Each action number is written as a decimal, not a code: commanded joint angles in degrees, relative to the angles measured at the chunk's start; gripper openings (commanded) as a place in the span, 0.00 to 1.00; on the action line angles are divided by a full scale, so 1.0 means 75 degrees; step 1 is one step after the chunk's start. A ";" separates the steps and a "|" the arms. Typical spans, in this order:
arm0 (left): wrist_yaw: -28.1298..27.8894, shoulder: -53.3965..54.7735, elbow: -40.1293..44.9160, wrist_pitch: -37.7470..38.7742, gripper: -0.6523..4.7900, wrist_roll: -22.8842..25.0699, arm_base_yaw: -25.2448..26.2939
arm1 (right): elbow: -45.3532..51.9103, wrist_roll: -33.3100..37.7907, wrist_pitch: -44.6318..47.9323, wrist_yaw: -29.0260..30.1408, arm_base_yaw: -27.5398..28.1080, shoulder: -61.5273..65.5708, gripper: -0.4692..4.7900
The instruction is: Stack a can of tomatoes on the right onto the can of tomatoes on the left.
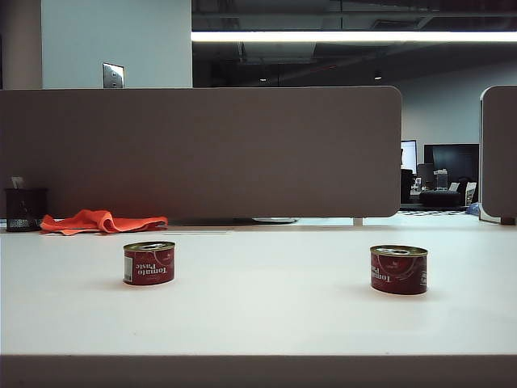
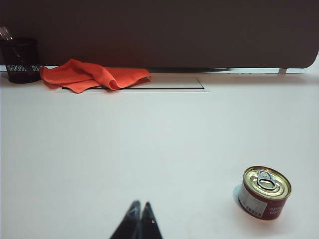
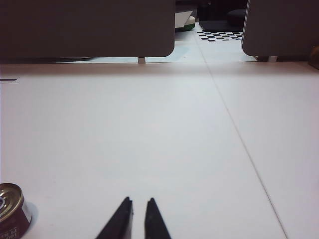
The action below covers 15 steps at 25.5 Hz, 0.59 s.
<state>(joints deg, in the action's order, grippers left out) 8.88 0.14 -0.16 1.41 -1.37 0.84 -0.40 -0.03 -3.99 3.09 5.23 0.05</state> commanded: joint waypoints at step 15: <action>-0.0956 0.0003 -0.0356 -0.0146 0.11 -0.0804 0.0009 | 0.0012 0.0052 0.1536 -0.0111 -0.0003 -0.0017 0.07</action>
<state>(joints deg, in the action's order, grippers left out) 1.48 0.21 -1.30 2.00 -4.05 0.86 -0.43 -0.05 2.74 2.57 5.21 0.05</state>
